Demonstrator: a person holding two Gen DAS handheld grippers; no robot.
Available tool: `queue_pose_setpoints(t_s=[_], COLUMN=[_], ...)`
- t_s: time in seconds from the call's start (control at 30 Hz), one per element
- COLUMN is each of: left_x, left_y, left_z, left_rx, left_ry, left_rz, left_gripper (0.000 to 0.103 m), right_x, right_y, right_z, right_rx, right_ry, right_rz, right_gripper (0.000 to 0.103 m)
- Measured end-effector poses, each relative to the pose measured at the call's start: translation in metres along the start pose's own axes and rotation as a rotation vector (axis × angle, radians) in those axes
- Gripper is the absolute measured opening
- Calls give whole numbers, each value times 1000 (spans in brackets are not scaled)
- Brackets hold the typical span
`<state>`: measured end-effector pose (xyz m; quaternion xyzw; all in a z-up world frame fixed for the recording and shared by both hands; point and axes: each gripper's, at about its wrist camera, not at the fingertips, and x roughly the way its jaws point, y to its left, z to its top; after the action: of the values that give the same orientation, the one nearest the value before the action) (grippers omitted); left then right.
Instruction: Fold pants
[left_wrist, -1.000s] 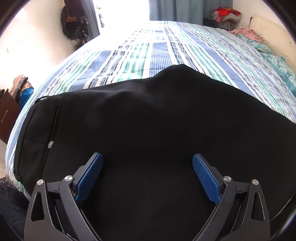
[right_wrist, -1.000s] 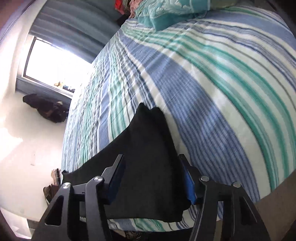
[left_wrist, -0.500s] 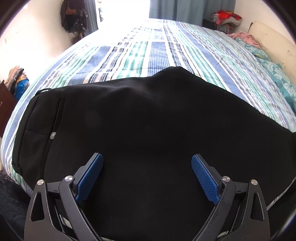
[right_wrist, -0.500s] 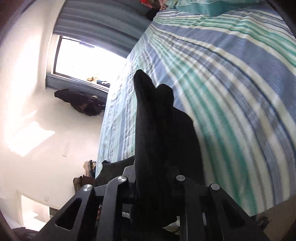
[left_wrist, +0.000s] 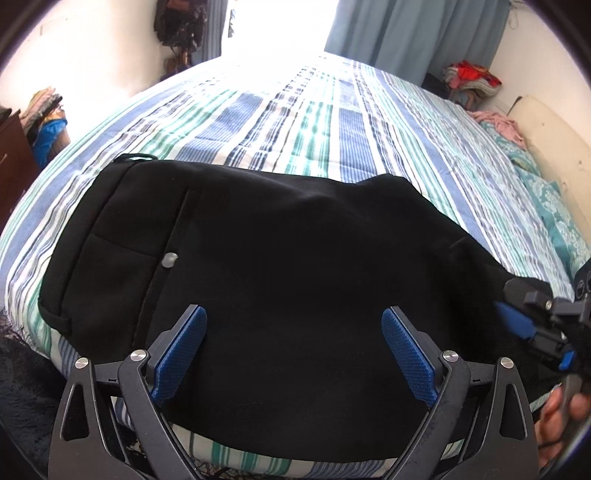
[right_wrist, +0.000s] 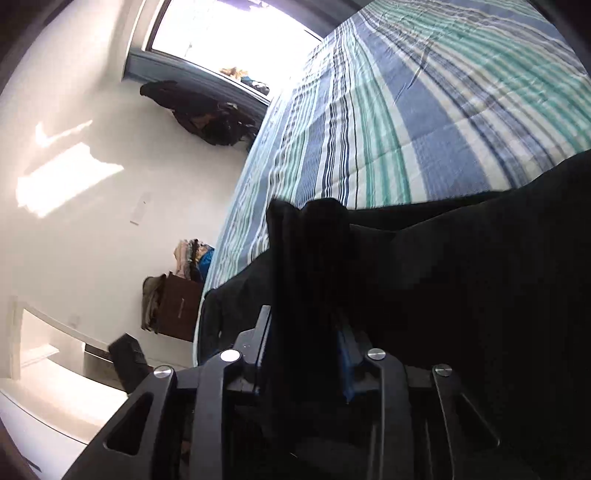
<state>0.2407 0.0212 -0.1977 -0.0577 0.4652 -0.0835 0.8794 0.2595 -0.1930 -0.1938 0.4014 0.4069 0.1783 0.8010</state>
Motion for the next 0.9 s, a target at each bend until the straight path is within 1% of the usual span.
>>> queue_pose_setpoints(t_s=[0.07,0.1,0.13,0.2,0.23,0.27,0.3,0.33,0.37,0.43,0.47,0.5,0.57,0.6,0.63,0.67,0.7,0.73,0.8,0.83,0.9], left_x=[-4,-6,-7,-11,-14,-17,-20,-24,-27,-28,-26,-20,-2,12,23,27,22,16,1,-2,5], left_y=[9,14,16,12,4,-7,-23,-40,-60,-97,-114,-129,-150,-154,-152,-147,-143,-141,-135,-131,-126], left_z=[1,2,3,3,3,2,0,-4,-9,-16,-19,-21,-24,-25,-26,-28,-30,-31,-35,-36,-37], left_rx=[-37,-57,-77,-88,-71,-41,2,53,109,227,285,333,386,383,361,331,316,326,350,350,342], left_ry=[-7,-10,-12,-13,-13,-8,-1,4,6,17,25,35,85,124,163,176,159,145,112,108,129], left_rz=[-8,-17,-27,-61,-91,-124,-161,-196,-226,-254,-247,-222,-152,-120,-104,-99,-105,-95,-83,-79,-84], left_gripper=[97,97,96,92,86,81,74,70,69,66,64,60,56,41,15,14,11,9,7,7,8], right_x=[24,22,16,-7,-23,-40,-69,-87,-108,-140,-151,-163,-179,-183,-179,-177,-171,-171,-177,-184,-192], right_y=[23,34,44,53,51,46,33,26,15,-2,-7,-10,-12,-13,-10,-11,-10,-10,-10,-11,-17], right_z=[-12,-21,-27,-41,-46,-53,-63,-70,-82,-94,-96,-95,-93,-93,-92,-92,-89,-90,-87,-86,-73], right_rx=[-61,-120,-190,-313,-355,-381,-394,-396,-387,-348,-315,-285,-278,-289,-304,-318,-327,-333,-332,-326,-293], right_ry=[56,52,40,3,-23,-47,-71,-95,-119,-161,-179,-202,-263,-276,-275,-265,-253,-250,-271,-292,-321], right_rz=[-21,-38,-65,-126,-157,-188,-216,-247,-275,-314,-323,-315,-307,-315,-323,-331,-335,-338,-334,-326,-306], right_gripper=[64,65,65,72,73,77,79,79,79,79,79,79,82,83,83,83,83,83,83,83,83])
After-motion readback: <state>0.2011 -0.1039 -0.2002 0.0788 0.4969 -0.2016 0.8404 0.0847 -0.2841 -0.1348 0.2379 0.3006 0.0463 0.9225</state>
